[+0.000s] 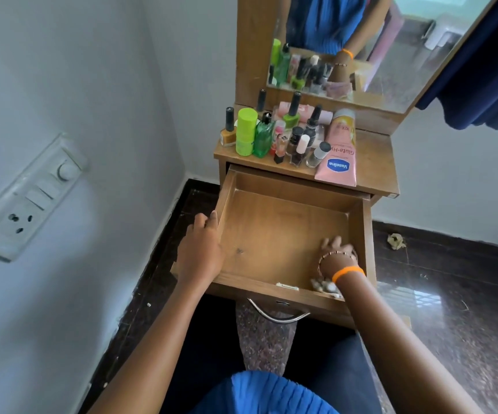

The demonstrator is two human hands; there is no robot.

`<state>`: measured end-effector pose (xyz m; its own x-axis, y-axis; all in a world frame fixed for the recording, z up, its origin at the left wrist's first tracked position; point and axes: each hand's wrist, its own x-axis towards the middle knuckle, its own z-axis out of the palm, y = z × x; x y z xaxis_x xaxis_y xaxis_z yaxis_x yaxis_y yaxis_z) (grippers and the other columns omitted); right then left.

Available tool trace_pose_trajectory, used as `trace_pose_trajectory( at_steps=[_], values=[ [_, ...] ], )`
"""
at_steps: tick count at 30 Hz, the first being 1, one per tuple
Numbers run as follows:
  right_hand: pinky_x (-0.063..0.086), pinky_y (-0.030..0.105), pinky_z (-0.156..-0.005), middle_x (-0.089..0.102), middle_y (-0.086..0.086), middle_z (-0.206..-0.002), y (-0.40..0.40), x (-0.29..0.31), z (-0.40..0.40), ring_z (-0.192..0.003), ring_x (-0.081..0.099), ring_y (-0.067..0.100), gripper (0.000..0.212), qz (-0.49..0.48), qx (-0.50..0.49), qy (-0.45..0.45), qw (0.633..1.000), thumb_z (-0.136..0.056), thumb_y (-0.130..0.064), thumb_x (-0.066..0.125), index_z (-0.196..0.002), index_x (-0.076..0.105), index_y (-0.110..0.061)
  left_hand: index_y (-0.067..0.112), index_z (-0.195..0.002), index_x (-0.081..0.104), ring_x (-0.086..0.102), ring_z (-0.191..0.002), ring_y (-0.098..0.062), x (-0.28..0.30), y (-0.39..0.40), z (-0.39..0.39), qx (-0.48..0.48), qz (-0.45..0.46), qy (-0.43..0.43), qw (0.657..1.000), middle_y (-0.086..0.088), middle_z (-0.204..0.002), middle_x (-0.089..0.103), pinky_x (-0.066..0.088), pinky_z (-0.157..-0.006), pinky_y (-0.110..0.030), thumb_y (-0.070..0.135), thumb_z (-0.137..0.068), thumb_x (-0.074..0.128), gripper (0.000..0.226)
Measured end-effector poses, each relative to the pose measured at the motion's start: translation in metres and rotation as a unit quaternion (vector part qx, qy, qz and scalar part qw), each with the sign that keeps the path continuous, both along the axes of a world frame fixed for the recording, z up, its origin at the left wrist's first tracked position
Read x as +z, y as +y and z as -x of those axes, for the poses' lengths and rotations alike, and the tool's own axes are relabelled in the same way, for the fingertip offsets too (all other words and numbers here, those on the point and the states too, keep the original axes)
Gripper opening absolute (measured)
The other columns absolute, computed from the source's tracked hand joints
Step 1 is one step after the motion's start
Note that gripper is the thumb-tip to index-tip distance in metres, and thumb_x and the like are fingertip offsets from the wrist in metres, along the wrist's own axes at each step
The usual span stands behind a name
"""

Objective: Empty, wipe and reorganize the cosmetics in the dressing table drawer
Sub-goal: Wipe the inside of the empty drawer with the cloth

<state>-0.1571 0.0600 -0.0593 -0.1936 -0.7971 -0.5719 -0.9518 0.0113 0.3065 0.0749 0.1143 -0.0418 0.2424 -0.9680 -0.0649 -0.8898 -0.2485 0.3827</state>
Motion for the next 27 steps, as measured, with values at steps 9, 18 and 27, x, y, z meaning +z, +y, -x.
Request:
trace_pose_trajectory(
  at_steps=[9, 18, 27],
  values=[
    [0.044, 0.031, -0.091, 0.054, 0.019, -0.133, 0.011, 0.035, -0.076, -0.117, 0.055, 0.030, 0.037, -0.112, 0.081, -0.189, 0.972, -0.094, -0.019, 0.045, -0.123, 0.053, 0.003, 0.011, -0.146, 0.026, 0.049, -0.103, -0.021, 0.001, 0.000, 0.003, 0.014, 0.018, 0.006, 1.000, -0.004, -0.130, 0.043, 0.040, -0.068, -0.026, -0.004, -0.089, 0.042, 0.062],
    [0.035, 0.029, -0.063, 0.059, 0.025, -0.113, 0.002, 0.022, -0.137, -0.088, 0.044, 0.020, 0.031, -0.126, 0.041, -0.432, 0.892, -0.096, -0.019, 0.042, -0.104, 0.060, 0.004, 0.013, -0.141, 0.038, 0.053, -0.102, -0.021, 0.003, -0.002, 0.001, 0.038, 0.053, 0.062, 0.996, -0.003, -0.122, 0.054, 0.048, -0.077, -0.033, -0.009, -0.086, 0.042, 0.060],
    [0.036, 0.025, -0.059, 0.056, 0.003, -0.073, -0.006, 0.018, -0.054, -0.069, 0.047, 0.016, 0.035, -0.173, 0.095, -0.363, 0.911, -0.092, -0.033, 0.051, -0.071, 0.062, -0.007, 0.020, -0.139, 0.044, 0.060, -0.097, -0.021, 0.002, -0.002, -0.001, 0.078, 0.029, 0.113, 0.990, 0.004, -0.131, 0.054, 0.048, -0.068, -0.027, -0.016, -0.083, 0.036, 0.066]
  ],
)
